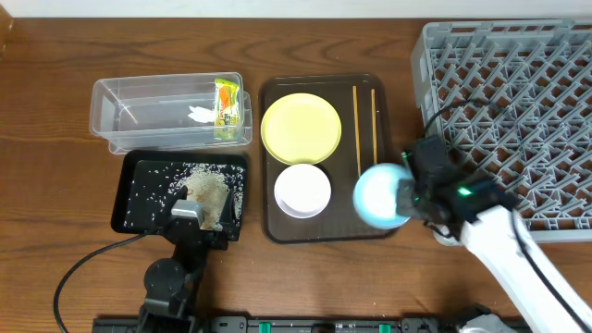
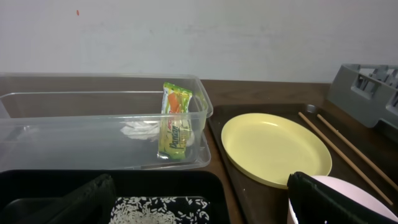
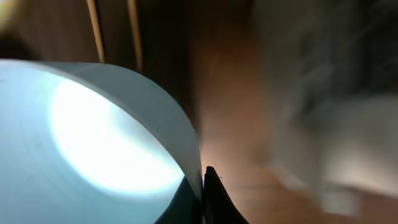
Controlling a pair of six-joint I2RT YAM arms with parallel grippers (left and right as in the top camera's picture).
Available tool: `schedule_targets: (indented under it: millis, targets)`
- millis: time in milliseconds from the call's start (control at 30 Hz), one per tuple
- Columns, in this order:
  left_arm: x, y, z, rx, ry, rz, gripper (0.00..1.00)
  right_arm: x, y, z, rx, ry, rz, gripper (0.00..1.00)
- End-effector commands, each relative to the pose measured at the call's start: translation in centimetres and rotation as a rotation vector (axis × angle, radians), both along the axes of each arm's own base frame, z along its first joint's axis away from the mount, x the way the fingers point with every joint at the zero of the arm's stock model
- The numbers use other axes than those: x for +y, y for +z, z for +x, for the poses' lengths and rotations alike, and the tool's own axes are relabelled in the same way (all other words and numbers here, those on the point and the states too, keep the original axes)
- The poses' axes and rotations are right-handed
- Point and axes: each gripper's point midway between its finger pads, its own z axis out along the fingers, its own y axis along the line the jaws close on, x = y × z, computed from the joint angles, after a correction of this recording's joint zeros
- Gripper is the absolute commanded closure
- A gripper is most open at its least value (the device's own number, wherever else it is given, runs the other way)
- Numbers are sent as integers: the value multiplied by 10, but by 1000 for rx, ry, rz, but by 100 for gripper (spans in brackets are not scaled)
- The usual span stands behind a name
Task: Sort waste into correct bins and load items into the dishwasher rack
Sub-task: 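Lift the blue bowl and move it into the dish rack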
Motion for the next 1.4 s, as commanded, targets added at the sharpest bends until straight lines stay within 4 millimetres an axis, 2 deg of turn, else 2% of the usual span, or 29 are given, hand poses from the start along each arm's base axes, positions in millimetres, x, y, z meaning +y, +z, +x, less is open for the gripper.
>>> schedule_targets:
  millis: [0,100,167,267,367,433,600,833,900,967,1033,1267,1367]
  targets:
    - [4,-17,-1,57,18,8,9,-54,70,24,-288,-123,-262,99]
    - [4,-17,-1,57,18,8,9,-92,113,25,-462,-266,-437,99]
    - [4,-17,0,57,19,8,9,-110,132,24,-529,-347,-521,99]
    - [4,-17,-1,57,18,8,9,-133,151,28,-607,-487,-611,98]
    - [4,-17,0,57,19,8,9,-154,159,37,-628,-575,-705,99]
    - [4,-17,-1,57,18,8,9,-167,157,46,-595,-587,-770,99]
    - [4,-17,0,57,19,8,10,-197,127,74,-457,-578,-892,98]
    - [4,-17,-1,57,18,8,9,-244,86,91,-276,-575,-1011,99]
    - [4,-17,-1,57,18,8,9,-252,76,99,-245,-556,-1037,99]
    - [4,-17,-1,57,18,8,9,-254,67,107,-201,-505,-1069,98]
    - [4,-17,0,57,19,8,9,-247,54,115,-169,-447,-1084,98]
    - [4,-17,-1,57,18,8,9,-184,26,139,-170,-243,-1083,98]
    - [4,-17,0,57,19,8,9,-163,13,141,-144,-159,-1093,99]
